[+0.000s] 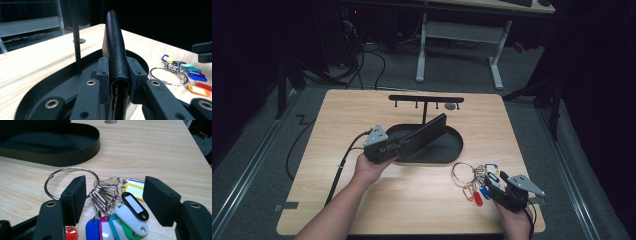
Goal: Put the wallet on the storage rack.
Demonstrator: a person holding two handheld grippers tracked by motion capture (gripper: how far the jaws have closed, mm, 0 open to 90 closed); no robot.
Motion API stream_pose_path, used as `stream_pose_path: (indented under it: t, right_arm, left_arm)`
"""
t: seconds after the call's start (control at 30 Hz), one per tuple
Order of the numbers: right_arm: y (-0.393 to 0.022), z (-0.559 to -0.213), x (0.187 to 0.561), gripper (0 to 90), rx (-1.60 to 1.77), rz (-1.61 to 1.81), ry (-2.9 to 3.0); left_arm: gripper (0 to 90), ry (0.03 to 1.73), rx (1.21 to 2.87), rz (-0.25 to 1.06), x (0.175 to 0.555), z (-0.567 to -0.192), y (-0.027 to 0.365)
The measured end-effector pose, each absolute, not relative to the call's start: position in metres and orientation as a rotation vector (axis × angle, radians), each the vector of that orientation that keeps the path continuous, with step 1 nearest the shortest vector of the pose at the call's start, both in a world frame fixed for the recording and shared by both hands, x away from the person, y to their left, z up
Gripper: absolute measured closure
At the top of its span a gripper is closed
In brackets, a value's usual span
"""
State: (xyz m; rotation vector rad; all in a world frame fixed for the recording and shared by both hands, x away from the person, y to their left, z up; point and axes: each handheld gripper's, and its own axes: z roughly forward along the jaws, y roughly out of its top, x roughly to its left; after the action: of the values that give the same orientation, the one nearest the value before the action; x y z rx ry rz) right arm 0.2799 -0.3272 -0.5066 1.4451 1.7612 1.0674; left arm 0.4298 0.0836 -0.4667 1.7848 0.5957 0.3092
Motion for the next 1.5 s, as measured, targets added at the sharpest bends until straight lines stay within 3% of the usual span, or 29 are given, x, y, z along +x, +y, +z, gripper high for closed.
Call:
stream_pose_path:
  t: [0.53,1.27,1.47,1.5]
  right_arm:
    - [-0.329,-0.508,0.281,35.7,1.443,1.076,1.761]
    - [-0.326,-0.509,0.282,35.7,1.447,1.071,1.773]
    - [-0.325,-0.509,0.282,35.7,1.448,1.074,1.774]
    - [-0.325,-0.509,0.282,35.7,1.45,1.074,1.772]
  left_arm:
    - [74.8,0.59,1.827,0.36,0.449,-0.483,0.064]
    - [73.7,0.556,1.844,0.279,0.442,-0.497,0.057]
    - [69.3,0.577,1.887,0.3,0.442,-0.498,0.061]
    - [64.8,0.596,1.859,0.297,0.441,-0.497,0.067]
